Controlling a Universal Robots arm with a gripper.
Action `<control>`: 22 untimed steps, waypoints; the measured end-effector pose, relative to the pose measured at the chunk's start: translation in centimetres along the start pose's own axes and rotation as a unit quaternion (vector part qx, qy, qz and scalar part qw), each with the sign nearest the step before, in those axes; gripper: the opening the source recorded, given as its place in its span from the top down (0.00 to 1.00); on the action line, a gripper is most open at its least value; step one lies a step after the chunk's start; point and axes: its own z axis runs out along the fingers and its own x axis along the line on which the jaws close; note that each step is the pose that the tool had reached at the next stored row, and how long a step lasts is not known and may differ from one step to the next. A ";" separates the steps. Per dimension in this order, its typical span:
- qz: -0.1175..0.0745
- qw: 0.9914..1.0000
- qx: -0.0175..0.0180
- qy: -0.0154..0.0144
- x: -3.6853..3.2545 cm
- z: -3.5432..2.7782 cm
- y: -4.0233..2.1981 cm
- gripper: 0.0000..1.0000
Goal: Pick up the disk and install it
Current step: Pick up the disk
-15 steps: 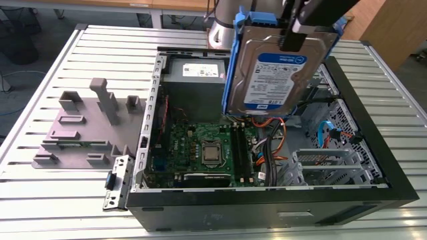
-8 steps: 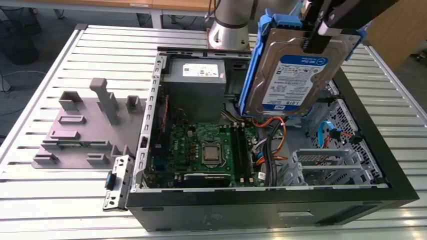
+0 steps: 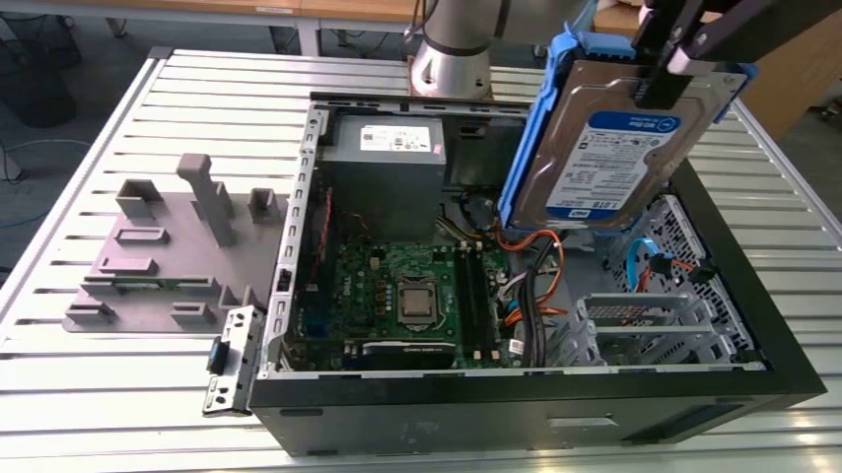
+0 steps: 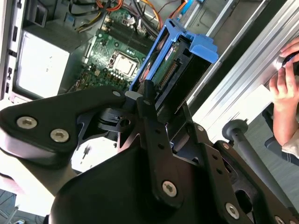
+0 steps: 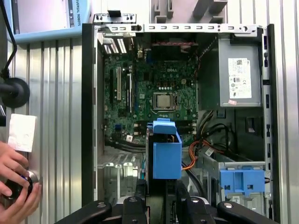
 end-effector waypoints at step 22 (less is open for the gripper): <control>0.000 1.000 -0.001 0.001 2.30 0.19 -3.29 0.65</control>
